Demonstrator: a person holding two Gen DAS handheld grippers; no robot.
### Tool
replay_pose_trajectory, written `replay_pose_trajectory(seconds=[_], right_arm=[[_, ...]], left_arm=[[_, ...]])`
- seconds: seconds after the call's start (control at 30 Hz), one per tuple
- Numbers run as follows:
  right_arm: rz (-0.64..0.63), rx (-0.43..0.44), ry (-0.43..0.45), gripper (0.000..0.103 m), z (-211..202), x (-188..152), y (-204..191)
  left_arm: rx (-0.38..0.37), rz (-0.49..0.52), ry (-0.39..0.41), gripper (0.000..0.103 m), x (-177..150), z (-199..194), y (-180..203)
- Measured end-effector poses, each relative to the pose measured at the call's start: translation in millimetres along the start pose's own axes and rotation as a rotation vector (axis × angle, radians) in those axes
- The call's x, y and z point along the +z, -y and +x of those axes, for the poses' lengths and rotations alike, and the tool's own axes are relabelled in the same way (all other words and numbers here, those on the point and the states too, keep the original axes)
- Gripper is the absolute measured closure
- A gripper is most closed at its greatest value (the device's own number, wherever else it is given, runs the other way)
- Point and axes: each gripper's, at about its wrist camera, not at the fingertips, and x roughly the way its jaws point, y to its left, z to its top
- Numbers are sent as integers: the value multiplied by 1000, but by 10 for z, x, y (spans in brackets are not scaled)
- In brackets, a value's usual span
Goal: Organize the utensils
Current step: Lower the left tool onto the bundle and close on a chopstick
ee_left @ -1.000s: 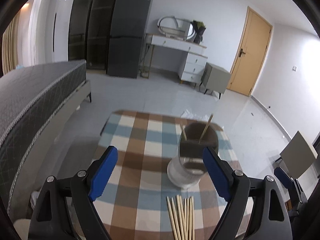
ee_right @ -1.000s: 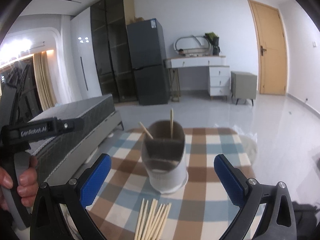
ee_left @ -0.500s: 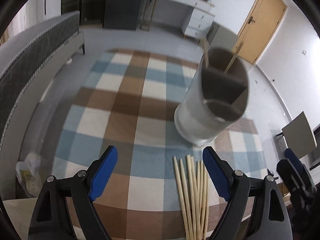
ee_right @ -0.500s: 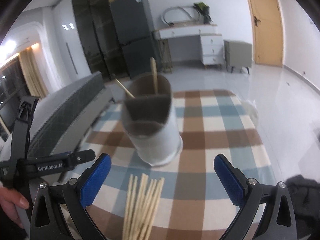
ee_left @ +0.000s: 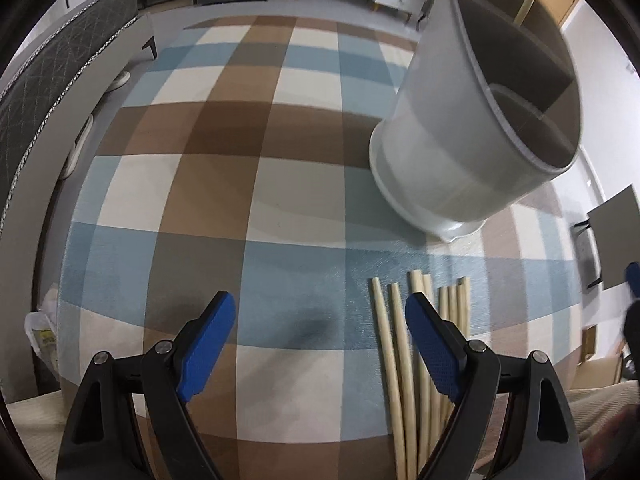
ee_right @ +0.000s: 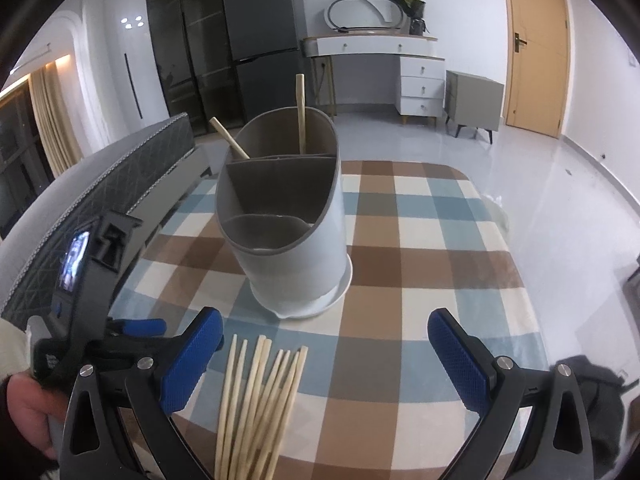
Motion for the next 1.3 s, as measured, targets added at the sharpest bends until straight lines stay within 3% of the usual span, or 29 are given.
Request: replay_pose_trajectory(seconds=[0.3, 0.53, 0.63, 0.73, 0.83, 0.9, 0.97, 1.17, 1.23, 1.3], right_arm=[[46, 15, -30, 0, 62, 31, 72], [86, 12, -49, 0, 97, 33, 138], [91, -8, -56, 0, 114, 26, 162], [98, -12, -65, 0, 128, 14, 185], [104, -13, -71, 0, 137, 6, 202], [109, -11, -74, 0, 143, 0, 211], [110, -10, -82, 0, 155, -15, 214], [137, -5, -129, 1, 247, -82, 258], [138, -8, -136, 5, 271, -109, 255], [134, 1, -160, 18, 314, -131, 242]], left_arm=[[25, -1, -53, 20, -80, 91, 43], [135, 90, -67, 24, -205, 79, 192], [145, 107, -51, 26, -240, 50, 239], [125, 108, -45, 41, -279, 10, 275], [114, 128, -44, 63, -325, -21, 338], [108, 137, -49, 83, -330, -26, 414], [95, 128, -55, 96, -367, -47, 418], [65, 80, -62, 103, -383, -79, 347], [53, 56, -33, 103, -348, -128, 262], [30, 38, -9, 103, -335, -214, 201]])
